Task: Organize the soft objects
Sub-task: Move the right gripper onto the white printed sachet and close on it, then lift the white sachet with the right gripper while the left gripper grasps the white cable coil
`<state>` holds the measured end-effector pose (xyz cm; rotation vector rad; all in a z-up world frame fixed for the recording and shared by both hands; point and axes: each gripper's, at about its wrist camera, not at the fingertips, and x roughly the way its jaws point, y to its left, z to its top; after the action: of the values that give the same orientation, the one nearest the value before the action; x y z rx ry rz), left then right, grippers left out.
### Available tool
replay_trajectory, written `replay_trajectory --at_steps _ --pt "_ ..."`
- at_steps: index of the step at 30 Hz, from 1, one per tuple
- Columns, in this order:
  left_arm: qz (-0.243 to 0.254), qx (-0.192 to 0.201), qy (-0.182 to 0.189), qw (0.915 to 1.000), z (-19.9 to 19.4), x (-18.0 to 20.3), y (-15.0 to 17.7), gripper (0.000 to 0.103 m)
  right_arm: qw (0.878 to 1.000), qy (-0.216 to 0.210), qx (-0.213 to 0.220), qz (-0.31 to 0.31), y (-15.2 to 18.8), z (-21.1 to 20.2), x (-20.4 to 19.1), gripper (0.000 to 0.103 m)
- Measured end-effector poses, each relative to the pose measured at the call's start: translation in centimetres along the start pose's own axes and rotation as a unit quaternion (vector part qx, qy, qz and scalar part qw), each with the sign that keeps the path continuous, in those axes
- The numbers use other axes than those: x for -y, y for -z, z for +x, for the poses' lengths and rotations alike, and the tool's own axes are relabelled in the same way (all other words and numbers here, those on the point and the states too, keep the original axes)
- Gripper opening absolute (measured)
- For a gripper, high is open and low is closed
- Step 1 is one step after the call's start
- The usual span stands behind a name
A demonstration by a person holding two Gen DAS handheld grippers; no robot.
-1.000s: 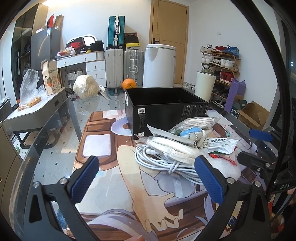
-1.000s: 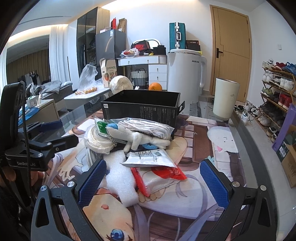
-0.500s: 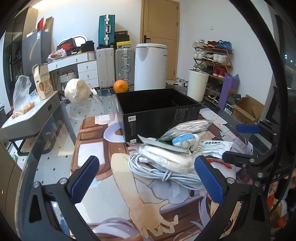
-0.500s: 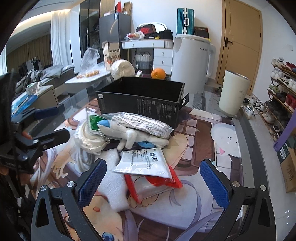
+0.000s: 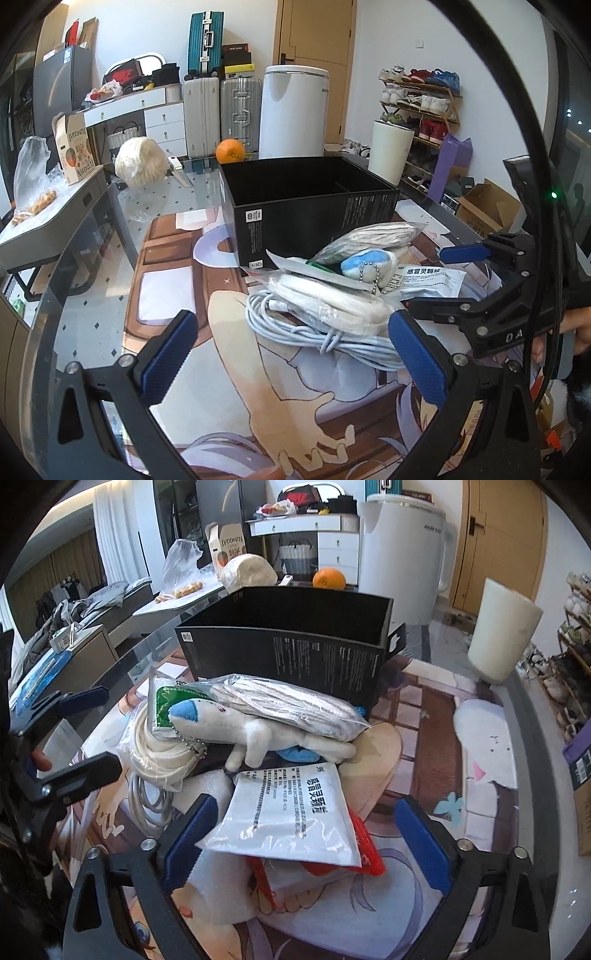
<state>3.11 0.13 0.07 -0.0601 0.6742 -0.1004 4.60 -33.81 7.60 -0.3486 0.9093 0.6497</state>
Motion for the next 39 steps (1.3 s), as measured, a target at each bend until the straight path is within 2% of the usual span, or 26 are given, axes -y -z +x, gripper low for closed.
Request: replay_trajectory --at_steps 7,12,17,19,29,35,39 --pt "-0.010 -0.011 0.011 0.9998 0.6 -0.4 0.2 0.103 1.000 -0.012 -0.021 0.009 -1.1 1.0 0.2 0.094" --pt "-0.011 -0.014 0.011 0.9998 1.0 -0.5 0.3 0.103 0.998 -0.047 -0.031 0.021 -1.0 1.2 0.7 0.070" --pt "-0.010 -0.014 0.013 0.9998 1.1 -0.6 0.2 0.103 0.998 -0.050 -0.032 0.005 -1.0 1.0 0.1 0.062" --pt "-0.010 -0.014 0.011 0.9998 1.1 -0.6 0.3 0.103 0.998 -0.047 -0.033 0.001 -0.7 1.2 -0.1 0.062" --pt "-0.017 -0.014 0.017 0.9996 0.5 -0.6 0.5 0.103 0.999 -0.033 0.033 0.006 0.5 -2.4 -0.5 0.062" --pt "-0.010 -0.022 0.035 0.9991 0.5 0.1 0.4 0.103 0.995 -0.035 0.084 0.028 1.7 -5.0 -0.3 0.062" --pt "-0.011 -0.030 0.033 0.9990 1.1 1.0 0.2 0.103 0.994 -0.037 0.096 0.038 1.9 -5.8 -0.2 0.062"
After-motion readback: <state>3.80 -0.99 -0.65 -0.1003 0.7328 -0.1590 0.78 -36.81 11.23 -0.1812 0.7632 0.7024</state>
